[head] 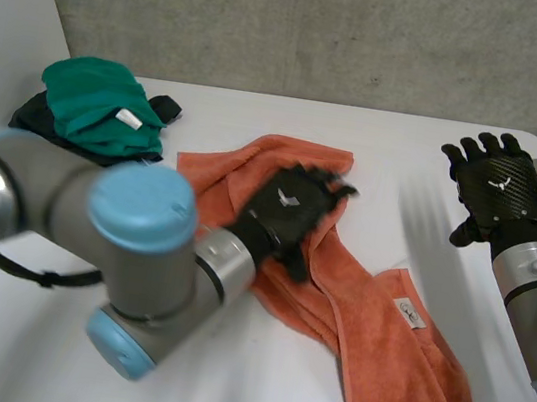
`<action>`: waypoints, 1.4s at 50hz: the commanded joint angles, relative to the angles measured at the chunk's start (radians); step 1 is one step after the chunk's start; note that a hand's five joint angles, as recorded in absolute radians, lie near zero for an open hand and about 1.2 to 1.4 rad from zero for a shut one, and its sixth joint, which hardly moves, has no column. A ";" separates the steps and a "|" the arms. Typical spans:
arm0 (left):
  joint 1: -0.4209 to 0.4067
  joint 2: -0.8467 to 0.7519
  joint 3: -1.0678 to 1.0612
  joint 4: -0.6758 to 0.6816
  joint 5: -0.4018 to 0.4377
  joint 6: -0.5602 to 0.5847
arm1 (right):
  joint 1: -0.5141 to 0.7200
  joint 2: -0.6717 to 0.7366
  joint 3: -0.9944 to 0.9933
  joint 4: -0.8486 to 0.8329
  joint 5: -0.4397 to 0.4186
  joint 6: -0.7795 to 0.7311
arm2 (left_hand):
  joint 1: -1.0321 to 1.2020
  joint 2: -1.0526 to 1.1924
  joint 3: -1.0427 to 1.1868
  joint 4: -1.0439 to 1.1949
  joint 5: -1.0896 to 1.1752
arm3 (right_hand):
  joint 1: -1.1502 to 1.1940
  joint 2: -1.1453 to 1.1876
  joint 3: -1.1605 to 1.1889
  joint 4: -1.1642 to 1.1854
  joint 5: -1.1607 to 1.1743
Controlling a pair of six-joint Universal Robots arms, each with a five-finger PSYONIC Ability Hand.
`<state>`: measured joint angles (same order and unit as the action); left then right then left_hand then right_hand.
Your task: Fold the laundry.
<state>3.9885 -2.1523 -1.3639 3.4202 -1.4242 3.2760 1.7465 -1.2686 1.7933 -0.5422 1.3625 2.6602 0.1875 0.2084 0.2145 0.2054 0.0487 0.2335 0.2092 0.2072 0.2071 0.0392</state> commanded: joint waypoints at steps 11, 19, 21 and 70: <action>0.392 0.270 -0.279 0.014 0.099 -0.002 | 0.128 -0.104 -0.088 0.741 0.072 0.472 | -0.013 -0.034 -0.040 -0.031 -0.049 | -0.059 -0.035 -0.033 -0.033 -0.039; 0.422 0.307 -0.351 0.033 0.123 -0.006 | 0.252 -0.034 0.020 0.608 0.098 0.613 | -0.013 -0.034 -0.040 -0.031 -0.049 | 0.108 0.132 0.134 0.134 0.128; 0.416 0.315 -0.365 0.050 0.125 -0.013 | 0.286 -0.011 0.029 0.559 0.127 0.629 | -0.013 -0.034 -0.040 -0.031 -0.049 | 0.170 0.194 0.196 0.196 0.189; 0.153 0.015 0.324 0.082 -0.127 0.108 | 0.234 -0.138 -0.328 0.300 0.066 0.267 | 1.209 1.188 1.182 1.191 1.173 | 1.163 1.187 1.189 1.189 1.183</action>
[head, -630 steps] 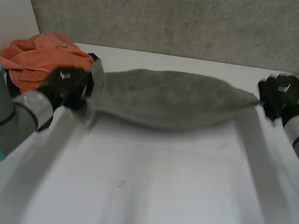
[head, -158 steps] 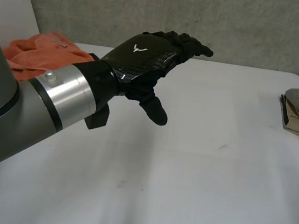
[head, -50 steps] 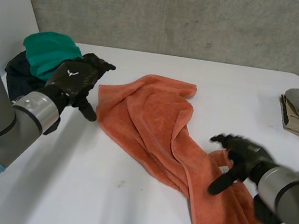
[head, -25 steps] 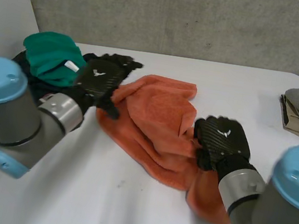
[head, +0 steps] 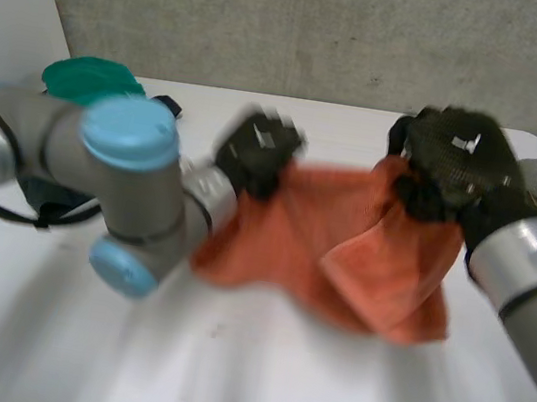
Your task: Fold the laundry.
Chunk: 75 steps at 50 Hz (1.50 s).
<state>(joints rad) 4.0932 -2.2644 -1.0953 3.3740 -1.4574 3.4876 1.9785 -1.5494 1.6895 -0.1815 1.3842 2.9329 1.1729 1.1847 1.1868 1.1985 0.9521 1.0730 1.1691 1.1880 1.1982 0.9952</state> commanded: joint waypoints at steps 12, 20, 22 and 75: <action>0.036 0.391 -0.198 0.179 -0.162 -0.062 | 0.060 0.265 -0.338 -0.432 0.151 0.045 | 0.223 0.212 0.209 0.198 0.270 | 0.323 0.227 0.208 0.198 0.227; -0.056 0.410 -0.552 0.171 -0.175 -0.059 | 0.059 0.362 -0.225 -0.369 0.104 -0.011 | 0.223 0.212 0.209 0.198 0.270 | 0.323 0.227 0.208 0.198 0.227; -0.091 0.384 -0.628 0.169 -0.178 -0.064 | 0.059 0.397 -0.185 -0.333 0.099 -0.041 | 0.223 0.212 0.209 0.198 0.270 | 0.323 0.227 0.208 0.198 0.227; 0.135 0.005 -0.215 -0.150 0.387 -0.214 | 0.092 -0.164 0.010 -0.438 -0.277 0.132 | -0.512 -0.523 -0.526 -0.537 -0.465 | 0.323 0.227 0.208 0.198 0.227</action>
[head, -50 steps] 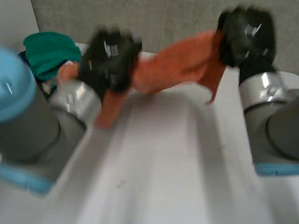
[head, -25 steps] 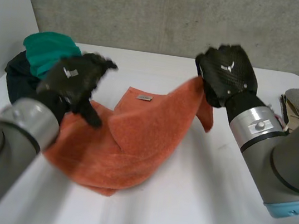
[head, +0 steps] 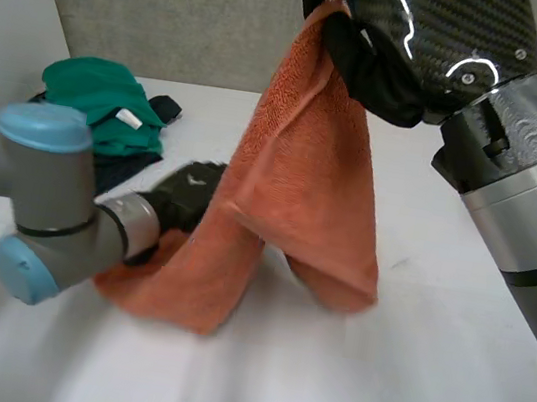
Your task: Fold the laundry.
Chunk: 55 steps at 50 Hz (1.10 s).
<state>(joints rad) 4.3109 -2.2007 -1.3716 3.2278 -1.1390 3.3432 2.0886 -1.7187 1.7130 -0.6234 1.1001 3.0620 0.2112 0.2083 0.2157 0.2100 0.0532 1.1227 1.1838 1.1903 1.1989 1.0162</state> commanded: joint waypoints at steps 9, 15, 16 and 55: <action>-0.036 -0.034 0.209 0.062 -0.289 -0.051 | -0.110 0.157 -0.093 0.037 0.059 -0.051 | 1.185 1.188 1.181 1.186 1.169 | 0.274 0.213 0.206 0.197 0.206; 0.024 0.039 0.347 0.237 -0.334 -0.031 | -0.142 0.352 -0.298 0.077 0.283 -0.173 | 1.185 1.188 1.181 1.186 1.169 | 0.274 0.213 0.206 0.197 0.206; 0.027 0.051 0.361 0.256 -0.326 -0.030 | -0.140 0.367 -0.326 0.079 0.317 -0.187 | 1.185 1.188 1.181 1.186 1.169 | 0.274 0.213 0.206 0.197 0.206; 0.032 0.300 -0.506 0.245 -0.307 0.097 | -0.225 0.597 0.004 0.045 0.185 -0.397 | 1.142 1.145 1.137 1.143 1.125 | 0.274 0.213 0.206 0.197 0.206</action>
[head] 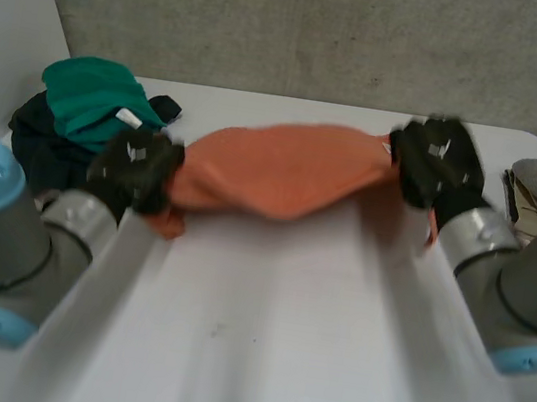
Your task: Fold the laundry.
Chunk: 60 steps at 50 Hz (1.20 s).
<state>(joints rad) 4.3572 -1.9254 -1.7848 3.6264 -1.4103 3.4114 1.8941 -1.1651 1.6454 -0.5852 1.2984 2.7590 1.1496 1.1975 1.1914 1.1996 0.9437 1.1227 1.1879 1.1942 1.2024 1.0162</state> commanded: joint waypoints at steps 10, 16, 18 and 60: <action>0.016 0.198 -0.030 -0.505 -0.044 0.026 | -0.058 0.030 0.083 0.048 -0.016 -0.085 | -0.860 -0.908 -0.902 -0.910 -0.828 | 0.274 0.208 0.202 0.194 0.206; 0.077 0.214 0.053 -0.545 0.010 0.031 | -0.052 0.022 0.096 0.048 -0.016 -0.067 | -0.740 -0.788 -0.782 -0.790 -0.709 | 0.274 0.208 0.202 0.194 0.206; 0.094 0.204 0.074 -0.552 0.033 0.034 | -0.052 0.018 0.102 0.047 -0.016 -0.065 | -0.728 -0.776 -0.770 -0.778 -0.696 | 0.274 0.208 0.202 0.194 0.206; 0.116 0.187 0.197 -0.379 -0.082 0.124 | -0.087 -0.166 0.002 0.289 0.079 -0.151 | 0.247 0.199 0.205 0.197 0.278 | 0.274 0.208 0.202 0.194 0.206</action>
<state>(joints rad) 4.4729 -1.9216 -1.5774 3.2705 -1.5049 3.5583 1.8265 -1.2001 1.7267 -0.4475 1.3329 2.6517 1.1612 1.1919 1.1883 1.1983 0.9838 1.1227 1.1879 1.1942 1.2026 1.0163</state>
